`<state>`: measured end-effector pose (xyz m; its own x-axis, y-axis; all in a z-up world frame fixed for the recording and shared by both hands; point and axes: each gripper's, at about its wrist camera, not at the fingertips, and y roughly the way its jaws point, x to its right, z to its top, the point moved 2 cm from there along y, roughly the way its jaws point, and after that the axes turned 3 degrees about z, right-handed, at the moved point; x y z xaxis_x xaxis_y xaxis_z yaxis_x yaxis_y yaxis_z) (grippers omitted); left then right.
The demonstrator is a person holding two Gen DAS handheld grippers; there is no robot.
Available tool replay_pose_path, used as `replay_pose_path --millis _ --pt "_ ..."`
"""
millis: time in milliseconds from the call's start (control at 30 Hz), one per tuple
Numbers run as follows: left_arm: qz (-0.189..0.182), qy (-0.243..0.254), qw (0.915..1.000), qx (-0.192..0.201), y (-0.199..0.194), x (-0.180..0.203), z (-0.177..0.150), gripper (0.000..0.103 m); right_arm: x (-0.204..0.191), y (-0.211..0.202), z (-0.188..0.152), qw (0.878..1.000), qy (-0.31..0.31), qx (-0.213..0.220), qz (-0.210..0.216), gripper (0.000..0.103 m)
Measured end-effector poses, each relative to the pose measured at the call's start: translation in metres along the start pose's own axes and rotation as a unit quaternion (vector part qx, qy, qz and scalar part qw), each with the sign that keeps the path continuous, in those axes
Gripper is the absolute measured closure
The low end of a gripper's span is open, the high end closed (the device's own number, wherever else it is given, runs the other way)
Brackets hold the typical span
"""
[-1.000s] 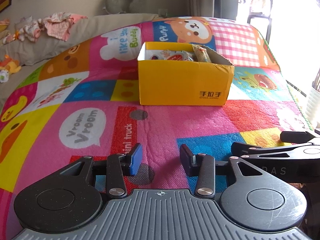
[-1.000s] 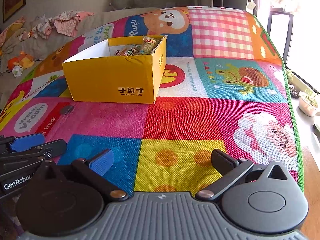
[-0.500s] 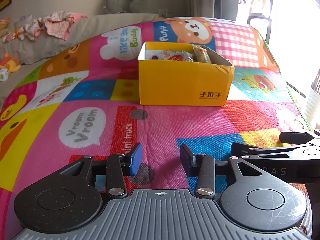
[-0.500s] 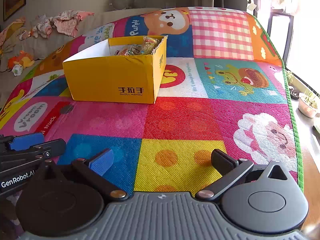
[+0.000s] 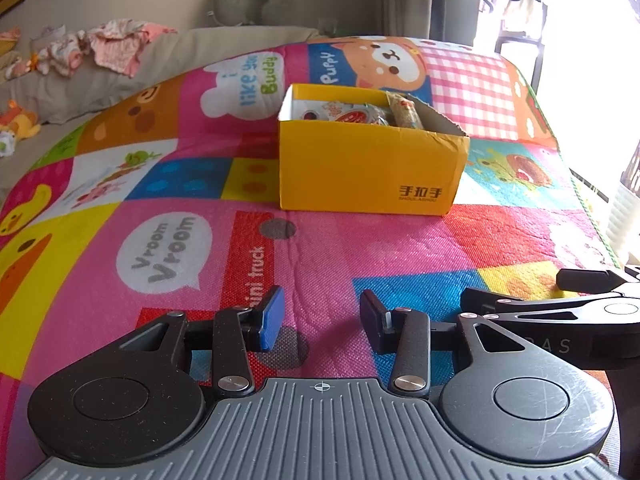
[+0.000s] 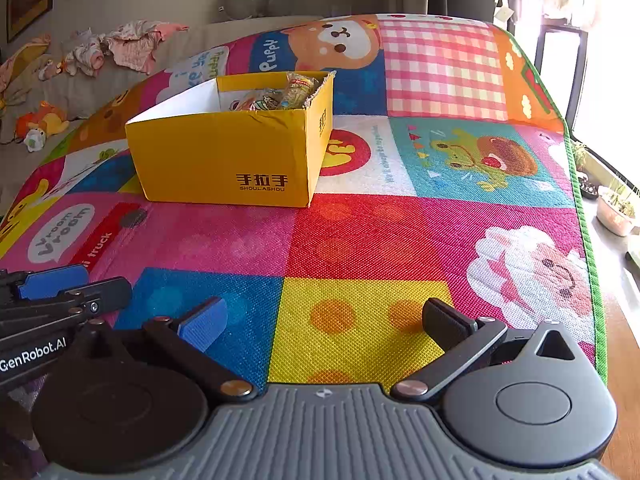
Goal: Organize objects
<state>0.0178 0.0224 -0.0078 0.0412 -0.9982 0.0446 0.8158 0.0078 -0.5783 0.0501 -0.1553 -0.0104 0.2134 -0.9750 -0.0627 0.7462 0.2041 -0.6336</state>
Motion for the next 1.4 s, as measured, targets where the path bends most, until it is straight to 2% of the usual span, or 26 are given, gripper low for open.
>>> replay_pose_path --millis 1400 --pt "-0.010 -0.016 0.9998 0.001 0.0001 -0.0066 -0.0001 0.058 -0.0011 0.0001 -0.0008 1.000 -0.001 0.000 -0.001 0.000"
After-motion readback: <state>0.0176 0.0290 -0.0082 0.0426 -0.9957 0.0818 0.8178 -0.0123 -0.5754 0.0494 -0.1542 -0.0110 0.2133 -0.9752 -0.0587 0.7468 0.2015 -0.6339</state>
